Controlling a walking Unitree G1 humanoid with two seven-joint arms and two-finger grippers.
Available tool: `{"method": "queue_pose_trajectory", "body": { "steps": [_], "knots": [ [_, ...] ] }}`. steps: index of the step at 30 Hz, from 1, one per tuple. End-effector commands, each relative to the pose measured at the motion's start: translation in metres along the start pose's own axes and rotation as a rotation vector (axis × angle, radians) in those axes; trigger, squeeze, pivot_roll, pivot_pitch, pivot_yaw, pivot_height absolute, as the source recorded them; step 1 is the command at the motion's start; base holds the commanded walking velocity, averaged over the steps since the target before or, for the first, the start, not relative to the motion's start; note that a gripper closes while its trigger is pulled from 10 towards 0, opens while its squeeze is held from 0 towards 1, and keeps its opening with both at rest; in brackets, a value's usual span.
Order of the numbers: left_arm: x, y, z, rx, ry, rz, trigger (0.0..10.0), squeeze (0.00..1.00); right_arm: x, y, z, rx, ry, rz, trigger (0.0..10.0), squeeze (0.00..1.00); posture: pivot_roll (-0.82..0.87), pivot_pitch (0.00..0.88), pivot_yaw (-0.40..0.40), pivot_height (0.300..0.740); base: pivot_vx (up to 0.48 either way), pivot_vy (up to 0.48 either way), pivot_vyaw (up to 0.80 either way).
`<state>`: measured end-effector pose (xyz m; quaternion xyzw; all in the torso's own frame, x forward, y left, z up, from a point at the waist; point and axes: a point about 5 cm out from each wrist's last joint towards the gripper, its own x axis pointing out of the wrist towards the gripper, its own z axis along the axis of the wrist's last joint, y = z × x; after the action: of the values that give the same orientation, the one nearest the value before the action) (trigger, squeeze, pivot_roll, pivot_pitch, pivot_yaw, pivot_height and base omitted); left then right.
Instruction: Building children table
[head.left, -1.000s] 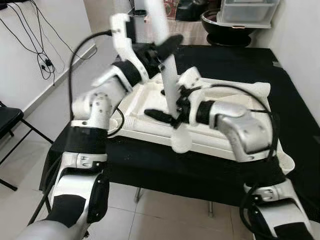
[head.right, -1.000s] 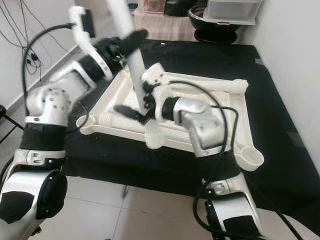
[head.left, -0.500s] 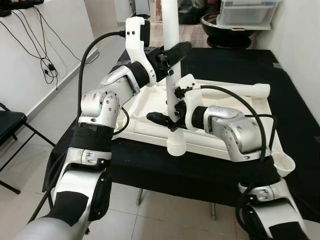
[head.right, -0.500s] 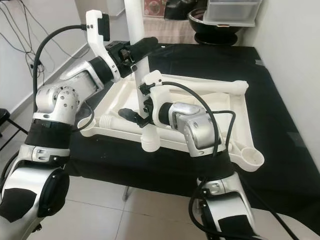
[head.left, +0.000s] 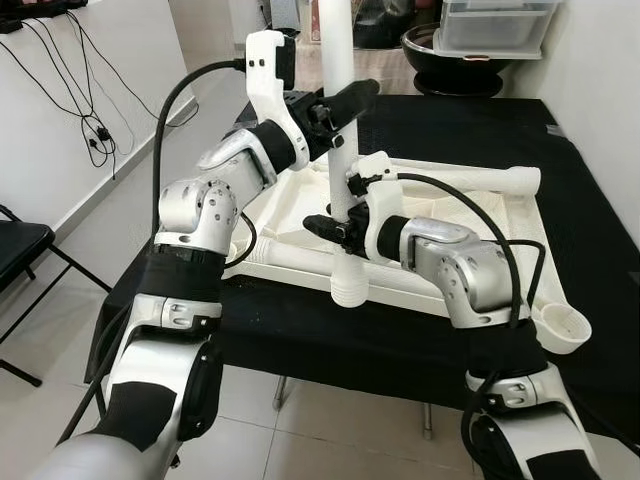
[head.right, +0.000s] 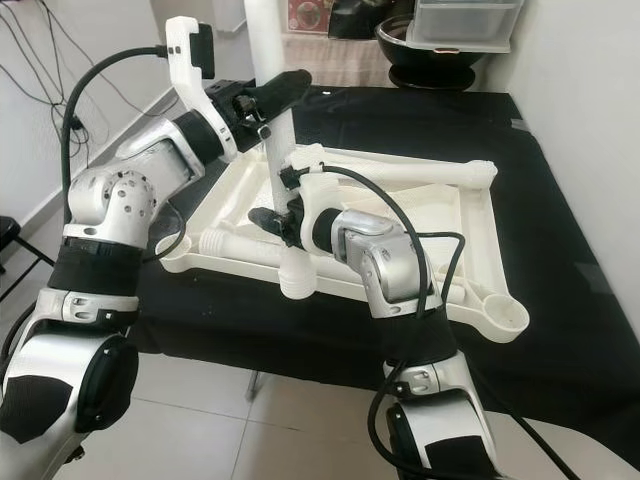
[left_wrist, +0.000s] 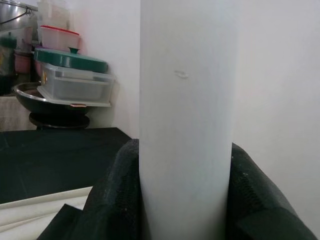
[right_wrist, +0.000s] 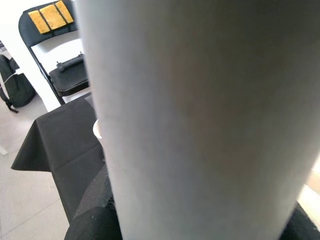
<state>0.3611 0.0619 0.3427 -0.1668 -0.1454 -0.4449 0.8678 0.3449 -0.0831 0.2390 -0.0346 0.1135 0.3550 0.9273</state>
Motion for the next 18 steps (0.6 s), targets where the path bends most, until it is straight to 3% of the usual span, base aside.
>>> {"method": "queue_pose_trajectory", "body": {
  "steps": [1, 8, 9, 10, 11, 15, 16, 17, 18],
  "knots": [
    [0.015, -0.023, 0.013, -0.001, -0.057, -0.125, 0.0, 0.0, 0.007, 0.007, -0.013, 0.026, 0.067, 0.021, 0.0, 0.0, -0.04, 0.014, 0.04, 0.74, 0.0, 0.0, 0.0],
    [0.018, -0.028, 0.016, -0.004, -0.077, -0.137, 0.0, 0.0, 0.008, 0.007, -0.012, 0.044, 0.057, 0.009, 0.0, 0.0, -0.04, 0.015, 0.042, 0.74, 0.0, 0.0, 0.0],
    [0.019, -0.028, 0.017, 0.007, -0.089, -0.135, 0.7, 0.09, 0.008, 0.007, -0.011, 0.047, 0.044, 0.004, 0.0, 0.0, -0.04, 0.014, 0.043, 0.74, 0.0, 0.0, 0.0],
    [0.019, -0.028, 0.018, 0.015, -0.097, -0.134, 0.7, 0.09, 0.008, 0.007, -0.01, 0.049, 0.035, 0.001, 0.0, 0.0, -0.04, 0.014, 0.043, 0.74, 0.0, 0.0, 0.0],
    [0.018, -0.029, 0.02, 0.013, -0.105, -0.138, 10.0, 1.0, 0.008, 0.005, -0.007, 0.055, 0.014, -0.007, 0.0, 0.0, -0.04, 0.016, 0.042, 0.74, 0.0, 0.0, 0.0],
    [0.014, -0.026, 0.028, 0.014, -0.126, -0.13, 10.0, 1.0, 0.007, -0.001, 0.002, 0.091, -0.056, -0.047, 0.0, 0.0, -0.05, 0.016, 0.043, 0.74, 0.0, 0.0, 0.0],
    [0.009, -0.023, 0.035, 0.019, -0.149, -0.122, 10.0, 1.0, 0.005, -0.005, 0.005, 0.096, -0.081, -0.062, 2.7, 0.0, -0.05, 0.021, 0.042, 0.74, 0.0, 0.0, 0.0],
    [0.006, -0.021, 0.04, 0.024, -0.165, -0.118, 10.0, 1.0, 0.003, -0.008, 0.007, 0.099, -0.098, -0.073, 10.0, 0.0, -0.05, 0.022, 0.042, 0.74, 0.0, 0.0, 0.0],
    [-0.002, -0.019, 0.056, 0.016, -0.212, -0.117, 10.0, 1.0, 0.0, -0.015, 0.013, 0.12, -0.147, -0.095, 10.0, 0.0, -0.04, 0.023, 0.039, 0.74, 0.0, 0.0, 0.0]
  ]
}}
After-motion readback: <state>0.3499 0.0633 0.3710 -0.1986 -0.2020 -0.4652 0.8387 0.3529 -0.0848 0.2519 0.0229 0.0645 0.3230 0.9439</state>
